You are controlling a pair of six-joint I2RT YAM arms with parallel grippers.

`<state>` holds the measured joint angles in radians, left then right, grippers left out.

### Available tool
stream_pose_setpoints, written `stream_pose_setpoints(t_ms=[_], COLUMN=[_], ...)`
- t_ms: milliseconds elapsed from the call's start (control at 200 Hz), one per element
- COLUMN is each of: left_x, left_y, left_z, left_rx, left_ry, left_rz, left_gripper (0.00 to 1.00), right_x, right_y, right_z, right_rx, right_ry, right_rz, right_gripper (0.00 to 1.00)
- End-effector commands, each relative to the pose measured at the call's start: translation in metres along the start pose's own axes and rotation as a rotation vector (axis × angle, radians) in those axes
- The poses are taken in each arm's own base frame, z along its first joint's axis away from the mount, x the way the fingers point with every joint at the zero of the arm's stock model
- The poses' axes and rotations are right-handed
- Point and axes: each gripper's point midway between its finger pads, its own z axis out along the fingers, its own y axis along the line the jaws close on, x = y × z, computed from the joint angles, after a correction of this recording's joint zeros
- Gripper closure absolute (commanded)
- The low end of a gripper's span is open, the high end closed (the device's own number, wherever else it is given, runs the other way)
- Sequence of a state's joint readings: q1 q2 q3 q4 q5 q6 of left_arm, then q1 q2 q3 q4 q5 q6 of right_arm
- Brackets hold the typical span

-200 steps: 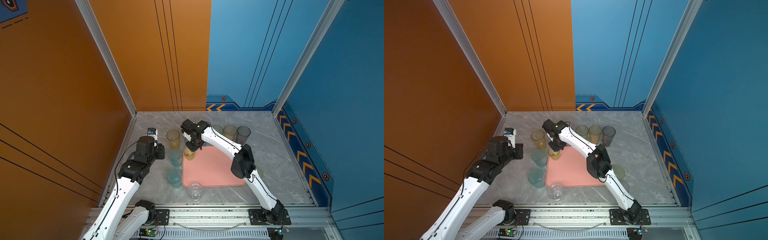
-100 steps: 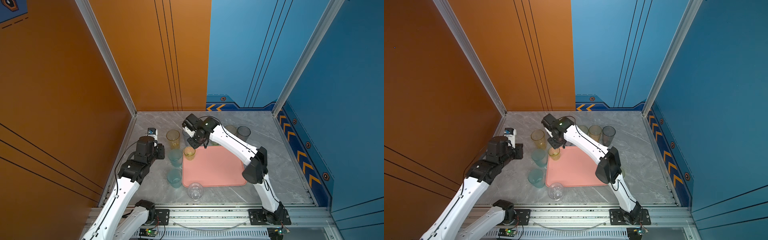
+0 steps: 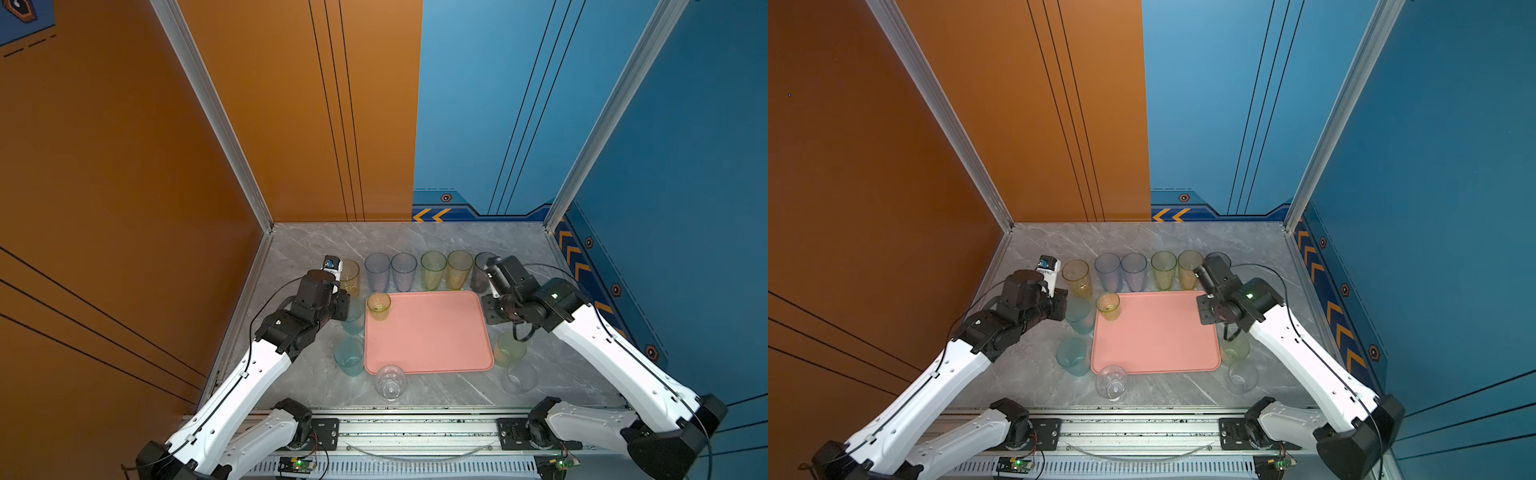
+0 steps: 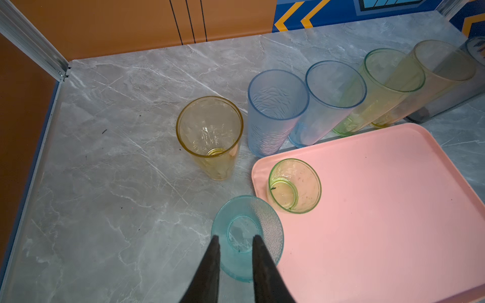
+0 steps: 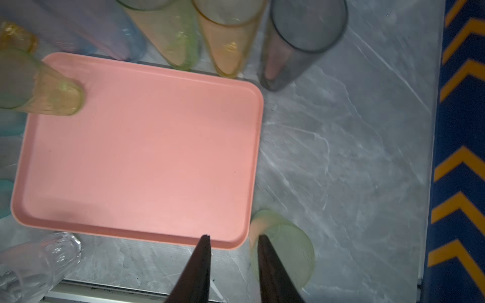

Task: Place the glasses into the tray
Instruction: Pick up the glass from the bottom-right of the table.

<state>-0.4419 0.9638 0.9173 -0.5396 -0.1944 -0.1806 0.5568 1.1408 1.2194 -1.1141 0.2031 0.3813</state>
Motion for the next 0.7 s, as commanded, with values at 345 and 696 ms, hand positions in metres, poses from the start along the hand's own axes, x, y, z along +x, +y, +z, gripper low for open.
stream_pose_setpoints(t_ms=[345, 696], left_x=[-0.023, -0.024], left_y=[-0.016, -0.015], left_z=[0.009, 0.017], left_rx=[0.028, 0.027], left_ry=[-0.023, -0.015], left_rz=[0.027, 0.037], left_gripper=[0.76, 0.76], right_x=[0.093, 0.106], right_y=[-0.078, -0.082], right_z=[0.019, 0.035], right_rx=[0.152, 0.122], right_ry=[0.24, 0.348], right_rz=[0.296, 0.377], right_gripper=[0.75, 0.75])
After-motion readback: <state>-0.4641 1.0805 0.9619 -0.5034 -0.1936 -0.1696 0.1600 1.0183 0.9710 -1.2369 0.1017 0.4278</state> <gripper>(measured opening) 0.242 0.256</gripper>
